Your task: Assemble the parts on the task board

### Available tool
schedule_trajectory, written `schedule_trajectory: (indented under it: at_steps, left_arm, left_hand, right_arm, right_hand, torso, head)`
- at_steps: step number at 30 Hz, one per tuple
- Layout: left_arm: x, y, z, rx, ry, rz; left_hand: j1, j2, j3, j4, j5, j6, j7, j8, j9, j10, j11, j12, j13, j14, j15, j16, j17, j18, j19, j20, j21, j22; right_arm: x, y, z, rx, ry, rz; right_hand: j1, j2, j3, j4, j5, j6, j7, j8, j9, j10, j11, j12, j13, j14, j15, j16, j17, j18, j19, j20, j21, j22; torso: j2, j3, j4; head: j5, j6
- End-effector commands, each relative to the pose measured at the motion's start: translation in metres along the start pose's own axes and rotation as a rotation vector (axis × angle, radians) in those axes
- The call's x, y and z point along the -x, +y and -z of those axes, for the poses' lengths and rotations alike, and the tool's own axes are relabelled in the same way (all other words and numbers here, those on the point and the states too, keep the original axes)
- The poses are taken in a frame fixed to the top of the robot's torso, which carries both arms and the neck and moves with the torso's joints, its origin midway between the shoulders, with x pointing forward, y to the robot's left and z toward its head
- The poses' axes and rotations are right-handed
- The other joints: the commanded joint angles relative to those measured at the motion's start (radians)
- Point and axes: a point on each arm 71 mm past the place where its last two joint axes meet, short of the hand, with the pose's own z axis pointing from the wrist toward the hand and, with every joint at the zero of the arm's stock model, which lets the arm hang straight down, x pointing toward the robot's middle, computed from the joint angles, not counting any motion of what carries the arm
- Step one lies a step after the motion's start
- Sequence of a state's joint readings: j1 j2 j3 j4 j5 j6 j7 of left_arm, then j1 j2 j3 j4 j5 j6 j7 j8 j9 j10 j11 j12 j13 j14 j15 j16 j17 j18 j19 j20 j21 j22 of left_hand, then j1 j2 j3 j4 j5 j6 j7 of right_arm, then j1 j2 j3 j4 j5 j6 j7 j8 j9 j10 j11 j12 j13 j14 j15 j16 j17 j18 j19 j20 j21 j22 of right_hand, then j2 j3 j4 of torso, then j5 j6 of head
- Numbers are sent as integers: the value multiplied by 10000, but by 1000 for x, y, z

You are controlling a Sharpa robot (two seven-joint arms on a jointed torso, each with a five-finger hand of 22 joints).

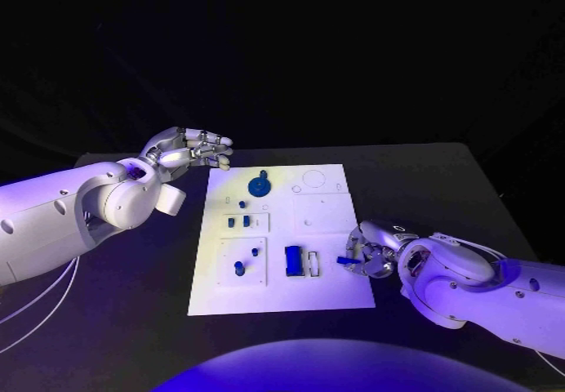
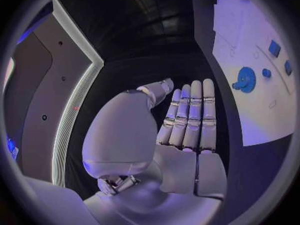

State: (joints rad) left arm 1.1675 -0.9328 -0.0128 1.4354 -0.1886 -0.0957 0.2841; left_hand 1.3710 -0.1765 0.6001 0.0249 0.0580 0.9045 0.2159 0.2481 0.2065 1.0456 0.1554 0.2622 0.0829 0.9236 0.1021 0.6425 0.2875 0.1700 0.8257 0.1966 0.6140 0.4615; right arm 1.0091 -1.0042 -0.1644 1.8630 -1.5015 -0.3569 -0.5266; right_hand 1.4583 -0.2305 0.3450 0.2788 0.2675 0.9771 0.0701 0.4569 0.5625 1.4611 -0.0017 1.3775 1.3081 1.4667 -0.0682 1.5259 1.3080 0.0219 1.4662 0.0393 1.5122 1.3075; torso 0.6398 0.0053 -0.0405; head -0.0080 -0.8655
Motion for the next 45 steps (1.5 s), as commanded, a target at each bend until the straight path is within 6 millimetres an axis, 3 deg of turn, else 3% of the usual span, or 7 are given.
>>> schedule_trajectory:
  at_steps: [1,4,9,13,26,43,45]
  left_arm:
    - [-2,-1,0,-97,132,104]
    - [-2,-1,0,-92,126,102]
    - [-2,-1,0,-86,123,101]
    - [-1,-1,0,-76,122,101]
    - [-1,-1,0,-62,126,102]
    - [-3,-1,0,-44,190,121]
    - [-3,-1,0,-43,193,121]
  left_hand:
    - [-116,-18,25,65,-26,-96,7,42,-15,-77,-18,57,18,-57,-7,-33,20,105,102,0,-54,-21]
    - [-116,-18,25,65,-26,-96,7,42,-15,-77,-18,57,18,-57,-7,-33,20,105,102,0,-54,-21]
    - [-116,-18,25,65,-26,-96,7,42,-15,-77,-18,57,18,-57,-7,-33,20,105,102,0,-54,-21]
    - [-116,-18,25,65,-26,-96,7,42,-15,-77,-18,57,18,-57,-7,-33,20,105,102,0,-54,-21]
    - [-116,-18,25,65,-26,-96,7,42,-15,-77,-18,57,18,-57,-7,-33,20,105,102,0,-54,-21]
    - [-108,-14,33,70,-27,-100,9,48,-16,-83,-17,62,20,-61,-8,-33,30,106,117,-1,-75,-33]
    - [-105,-14,36,72,-26,-102,10,49,-17,-87,-17,64,21,-63,-7,-34,36,106,124,-1,-86,-39]
  right_arm:
    - [-8,-8,0,-466,449,664]
    - [-8,-8,0,-479,394,554]
    - [-8,-6,2,-489,355,182]
    - [-6,-3,5,-426,278,-125]
    - [4,19,5,33,-127,-1354]
    - [-12,41,-9,-193,499,-2930]
    - [-13,42,-9,-227,515,-2981]
  right_hand:
    - [164,102,917,-466,42,108,-8,74,7,-1,-66,-63,1165,788,-35,-29,1398,-105,864,-33,43,2482]
    - [-57,175,1584,-704,28,97,-13,154,89,8,-73,-63,1171,788,-36,-30,1399,-106,865,-33,45,2483]
    - [-936,265,2871,-1279,10,-291,9,526,542,61,-70,-67,1170,795,-17,-25,1422,-108,870,-21,59,2486]
    - [-1426,215,3332,-1587,-17,-438,14,680,738,81,-48,-60,1179,797,-22,-24,1430,-111,874,-17,75,2490]
    - [-1930,133,3416,-1638,-48,-451,-23,683,775,109,-67,-24,1206,795,-35,-29,1418,-116,882,-23,98,2496]
    - [-2453,32,3222,-1611,-95,-407,-45,604,730,120,-83,-3,1224,790,-50,-42,1388,-102,861,-38,32,2477]
    - [-2707,-65,2986,-1562,-121,-356,-39,563,697,124,-77,3,1230,794,-44,-36,1402,-102,862,-38,34,2478]
  torso:
    - [-9,0,0]
    - [-9,-1,1]
    - [-14,-5,1]
    - [-14,-3,-9]
    - [-4,2,-22]
    - [15,14,1]
    - [8,7,-4]
  head:
    - [8,1]
    - [13,2]
    - [20,19]
    - [28,25]
    - [90,44]
    - [49,22]
    - [59,19]
